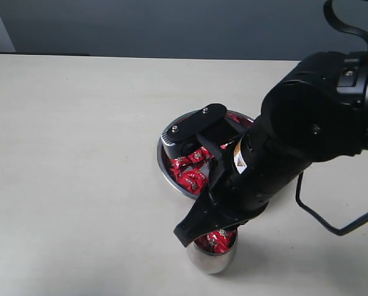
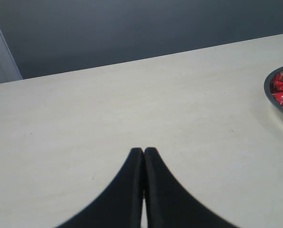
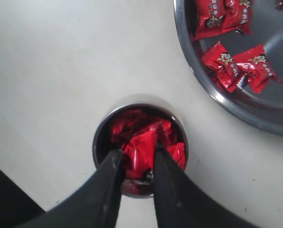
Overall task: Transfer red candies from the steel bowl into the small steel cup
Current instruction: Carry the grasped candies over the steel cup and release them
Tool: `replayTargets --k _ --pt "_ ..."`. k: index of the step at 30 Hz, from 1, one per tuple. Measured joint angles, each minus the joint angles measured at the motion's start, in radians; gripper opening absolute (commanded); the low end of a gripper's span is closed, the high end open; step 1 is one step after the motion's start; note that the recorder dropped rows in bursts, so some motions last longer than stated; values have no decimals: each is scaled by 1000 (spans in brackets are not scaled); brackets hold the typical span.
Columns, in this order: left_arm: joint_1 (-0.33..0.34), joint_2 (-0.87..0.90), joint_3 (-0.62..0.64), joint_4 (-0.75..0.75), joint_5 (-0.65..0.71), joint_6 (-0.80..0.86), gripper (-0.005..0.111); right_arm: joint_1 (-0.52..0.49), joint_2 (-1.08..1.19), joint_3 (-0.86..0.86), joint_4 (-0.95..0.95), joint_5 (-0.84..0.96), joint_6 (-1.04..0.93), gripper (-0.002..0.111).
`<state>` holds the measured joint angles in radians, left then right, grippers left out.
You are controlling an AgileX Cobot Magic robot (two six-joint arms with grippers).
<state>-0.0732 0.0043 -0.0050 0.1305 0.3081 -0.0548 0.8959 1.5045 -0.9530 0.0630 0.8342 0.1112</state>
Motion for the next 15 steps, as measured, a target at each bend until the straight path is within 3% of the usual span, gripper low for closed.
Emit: replayTargets --k 15 --pt "0 0 0 0 0 0 0 0 24 -36 -40 -14 14 31"
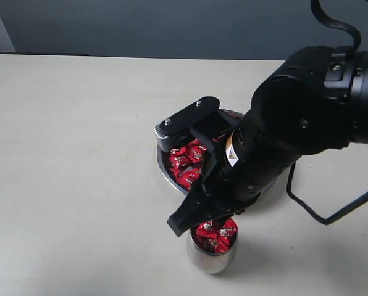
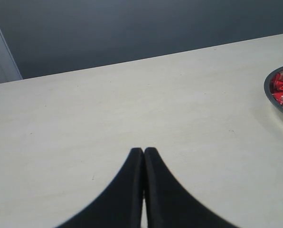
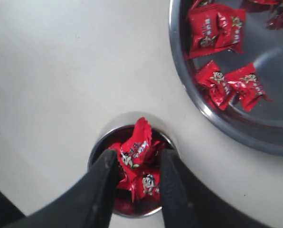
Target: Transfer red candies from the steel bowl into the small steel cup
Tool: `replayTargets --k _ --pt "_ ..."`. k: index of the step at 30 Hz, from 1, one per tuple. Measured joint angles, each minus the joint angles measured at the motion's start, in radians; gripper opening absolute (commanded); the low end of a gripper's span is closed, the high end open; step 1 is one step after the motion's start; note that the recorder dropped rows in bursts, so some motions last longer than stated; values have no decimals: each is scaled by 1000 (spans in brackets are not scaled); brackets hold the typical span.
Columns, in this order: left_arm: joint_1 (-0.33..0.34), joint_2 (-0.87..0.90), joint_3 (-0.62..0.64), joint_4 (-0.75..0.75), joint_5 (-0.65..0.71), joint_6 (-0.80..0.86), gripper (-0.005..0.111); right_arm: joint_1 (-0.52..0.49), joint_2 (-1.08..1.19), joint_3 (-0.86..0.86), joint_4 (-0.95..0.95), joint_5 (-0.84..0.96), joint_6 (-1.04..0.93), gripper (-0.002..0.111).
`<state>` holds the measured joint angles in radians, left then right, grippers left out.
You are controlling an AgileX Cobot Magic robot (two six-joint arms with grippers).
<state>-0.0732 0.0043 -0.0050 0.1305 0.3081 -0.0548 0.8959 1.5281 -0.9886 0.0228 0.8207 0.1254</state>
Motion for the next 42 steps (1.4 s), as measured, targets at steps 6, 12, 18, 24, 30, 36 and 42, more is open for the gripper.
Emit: replayTargets --k 6,12,18,24,30,36,42 --pt "0 0 0 0 0 0 0 0 0 -10 -152 9 111 31" --pt "0 0 0 0 0 0 0 0 0 -10 -268 27 207 31" --pt "0 0 0 0 0 0 0 0 0 -10 -409 34 308 28" --pt "0 0 0 0 0 0 0 -85 0 -10 -506 27 437 0" --pt "0 0 0 0 0 0 0 -232 -67 -22 -603 -51 455 -1" --pt "0 0 0 0 0 0 0 -444 -163 -50 -605 -167 459 -1" --pt "0 0 0 0 0 0 0 -580 -210 -50 -563 -267 442 -1"
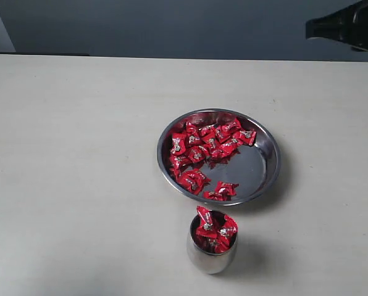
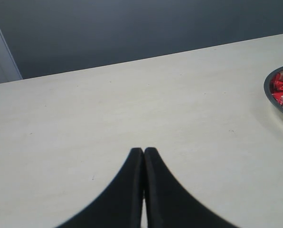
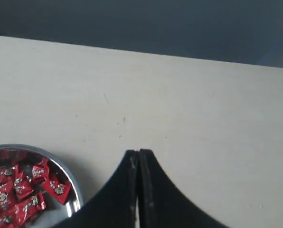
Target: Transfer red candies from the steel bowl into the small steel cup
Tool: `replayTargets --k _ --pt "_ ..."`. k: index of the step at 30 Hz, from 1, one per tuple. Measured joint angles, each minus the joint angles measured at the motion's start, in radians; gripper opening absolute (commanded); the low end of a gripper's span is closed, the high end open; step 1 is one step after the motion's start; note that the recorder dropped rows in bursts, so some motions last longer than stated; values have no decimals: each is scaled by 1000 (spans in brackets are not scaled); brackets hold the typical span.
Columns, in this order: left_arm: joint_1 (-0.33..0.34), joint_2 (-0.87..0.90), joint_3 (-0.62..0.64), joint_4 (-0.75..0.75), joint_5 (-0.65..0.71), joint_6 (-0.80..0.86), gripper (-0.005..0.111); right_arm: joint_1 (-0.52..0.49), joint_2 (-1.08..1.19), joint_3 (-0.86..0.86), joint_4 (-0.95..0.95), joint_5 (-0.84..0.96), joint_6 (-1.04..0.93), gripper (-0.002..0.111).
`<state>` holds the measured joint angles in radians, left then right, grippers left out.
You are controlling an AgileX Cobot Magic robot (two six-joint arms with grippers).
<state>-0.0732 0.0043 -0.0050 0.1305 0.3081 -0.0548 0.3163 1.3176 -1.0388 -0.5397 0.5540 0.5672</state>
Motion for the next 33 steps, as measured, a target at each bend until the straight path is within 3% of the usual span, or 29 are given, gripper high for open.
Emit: replayTargets --k 9,17,27,33 --pt "0 0 0 0 0 0 0 -21 -156 0 154 -21 -196 -1" --pt "0 0 0 0 0 0 0 -21 -294 0 154 291 -186 -1" --pt "0 0 0 0 0 0 0 -21 -325 0 67 404 -101 -1" --pt "0 0 0 0 0 0 0 -35 -345 78 36 276 -37 -1"
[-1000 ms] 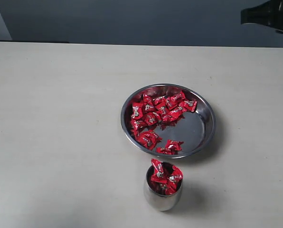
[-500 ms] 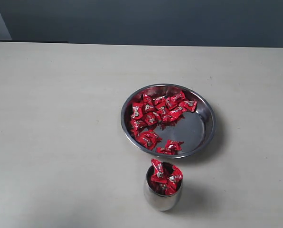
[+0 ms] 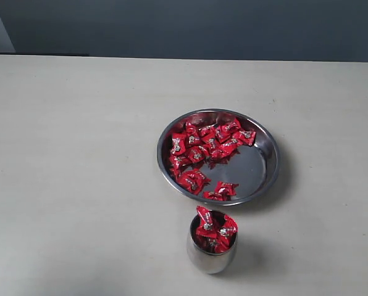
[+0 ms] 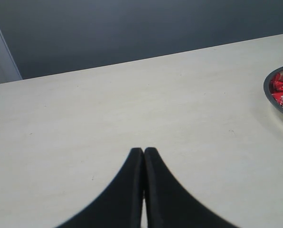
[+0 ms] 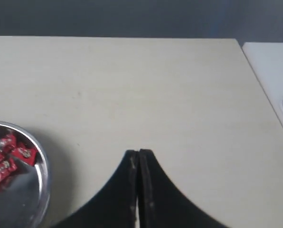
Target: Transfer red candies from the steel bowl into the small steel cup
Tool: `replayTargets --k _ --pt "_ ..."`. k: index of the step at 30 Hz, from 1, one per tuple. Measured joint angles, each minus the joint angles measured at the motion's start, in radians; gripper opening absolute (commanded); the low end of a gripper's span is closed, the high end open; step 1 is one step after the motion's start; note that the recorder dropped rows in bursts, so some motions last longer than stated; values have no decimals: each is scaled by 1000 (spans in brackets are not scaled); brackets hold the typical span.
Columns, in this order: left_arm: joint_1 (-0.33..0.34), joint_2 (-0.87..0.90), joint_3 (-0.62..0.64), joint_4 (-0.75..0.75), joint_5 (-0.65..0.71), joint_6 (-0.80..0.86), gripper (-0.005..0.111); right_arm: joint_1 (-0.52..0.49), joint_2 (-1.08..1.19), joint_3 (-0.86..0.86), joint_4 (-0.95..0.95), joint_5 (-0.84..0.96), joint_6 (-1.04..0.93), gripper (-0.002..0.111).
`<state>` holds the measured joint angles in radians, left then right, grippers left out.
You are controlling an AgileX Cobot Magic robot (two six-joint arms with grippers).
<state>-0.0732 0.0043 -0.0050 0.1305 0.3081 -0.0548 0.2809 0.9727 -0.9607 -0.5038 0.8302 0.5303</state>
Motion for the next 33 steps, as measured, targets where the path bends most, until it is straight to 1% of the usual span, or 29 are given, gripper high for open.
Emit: replayTargets --k 2,4,7,10,14,18,22,26,33 --pt "0 0 0 0 0 0 0 -32 -38 60 39 -120 -29 -1" --pt "0 0 0 0 0 0 0 -87 -100 140 101 -244 -59 -1" --pt "0 0 0 0 0 0 0 -173 -222 258 186 -360 -108 -1" --pt "0 0 0 0 0 0 0 -244 -353 368 233 -400 -143 -1" --pt "0 0 0 0 0 0 0 -319 -515 463 270 -383 -173 -1" --pt "0 0 0 0 0 0 0 -331 -621 522 296 -325 -205 -1" --pt "0 0 0 0 0 0 0 -333 -648 547 318 -294 -213 -1" --pt "0 0 0 0 0 0 0 -333 -684 586 341 -300 -225 -1" --pt "0 0 0 0 0 0 0 -335 -833 677 383 -333 -280 -1"
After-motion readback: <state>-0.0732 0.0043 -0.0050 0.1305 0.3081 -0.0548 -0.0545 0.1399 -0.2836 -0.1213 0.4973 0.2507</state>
